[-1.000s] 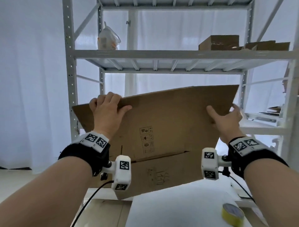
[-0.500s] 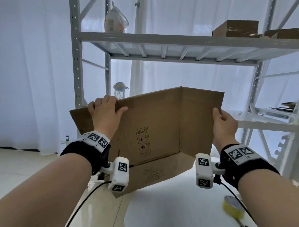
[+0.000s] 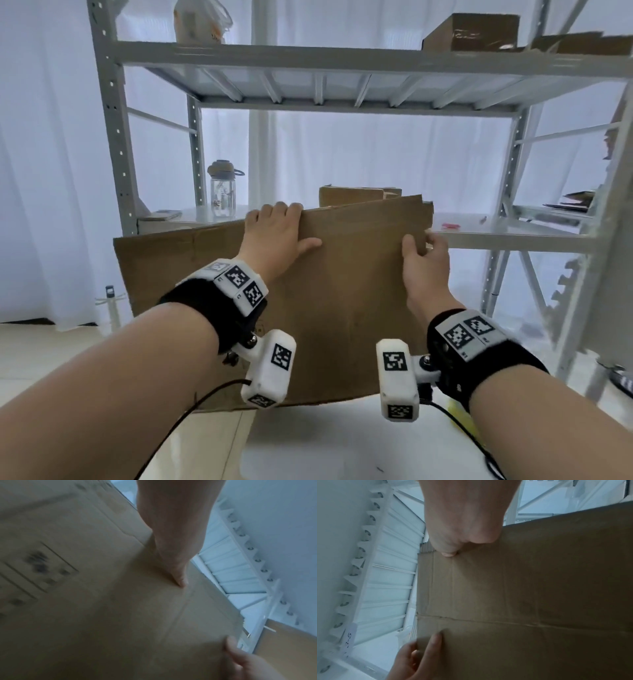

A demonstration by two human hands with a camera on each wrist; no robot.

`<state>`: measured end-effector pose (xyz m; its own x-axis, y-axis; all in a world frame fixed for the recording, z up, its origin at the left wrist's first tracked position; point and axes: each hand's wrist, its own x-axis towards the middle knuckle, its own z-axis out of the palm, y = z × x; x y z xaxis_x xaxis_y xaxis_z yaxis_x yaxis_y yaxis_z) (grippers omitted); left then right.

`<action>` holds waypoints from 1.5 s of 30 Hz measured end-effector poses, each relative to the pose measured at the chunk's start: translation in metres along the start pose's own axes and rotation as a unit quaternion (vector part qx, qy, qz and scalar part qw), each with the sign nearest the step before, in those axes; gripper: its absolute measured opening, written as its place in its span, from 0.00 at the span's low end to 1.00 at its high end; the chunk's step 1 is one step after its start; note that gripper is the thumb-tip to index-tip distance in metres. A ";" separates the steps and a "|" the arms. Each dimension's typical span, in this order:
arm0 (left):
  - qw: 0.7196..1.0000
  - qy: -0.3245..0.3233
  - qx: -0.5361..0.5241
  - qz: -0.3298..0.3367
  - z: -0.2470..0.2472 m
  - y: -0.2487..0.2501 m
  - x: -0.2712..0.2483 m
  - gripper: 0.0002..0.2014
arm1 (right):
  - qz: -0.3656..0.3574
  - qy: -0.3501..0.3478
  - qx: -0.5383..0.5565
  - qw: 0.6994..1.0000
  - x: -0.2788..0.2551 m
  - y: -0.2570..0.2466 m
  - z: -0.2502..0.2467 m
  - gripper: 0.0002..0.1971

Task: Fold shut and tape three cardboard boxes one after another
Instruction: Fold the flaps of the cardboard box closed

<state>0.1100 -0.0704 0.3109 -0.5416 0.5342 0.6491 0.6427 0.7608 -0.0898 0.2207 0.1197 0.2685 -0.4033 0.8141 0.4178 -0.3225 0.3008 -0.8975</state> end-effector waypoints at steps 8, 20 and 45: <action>0.981 -0.183 -0.067 0.006 0.068 0.002 -0.045 0.33 | 0.072 -0.086 -0.100 0.989 -0.026 0.055 -0.019 0.07; 0.971 -0.171 -0.101 0.131 0.137 0.052 -0.083 0.33 | 0.140 0.045 -0.149 0.978 -0.019 0.134 -0.061 0.23; 0.931 -0.272 -0.120 0.209 0.099 0.036 -0.028 0.42 | -0.041 0.026 -0.215 0.975 0.014 0.111 -0.017 0.17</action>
<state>0.0949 -0.0217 0.2150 -0.3686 0.9230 0.1103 0.9267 0.3742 -0.0343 0.1941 0.1732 0.1718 -0.3436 0.7995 0.4927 0.0422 0.5373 -0.8423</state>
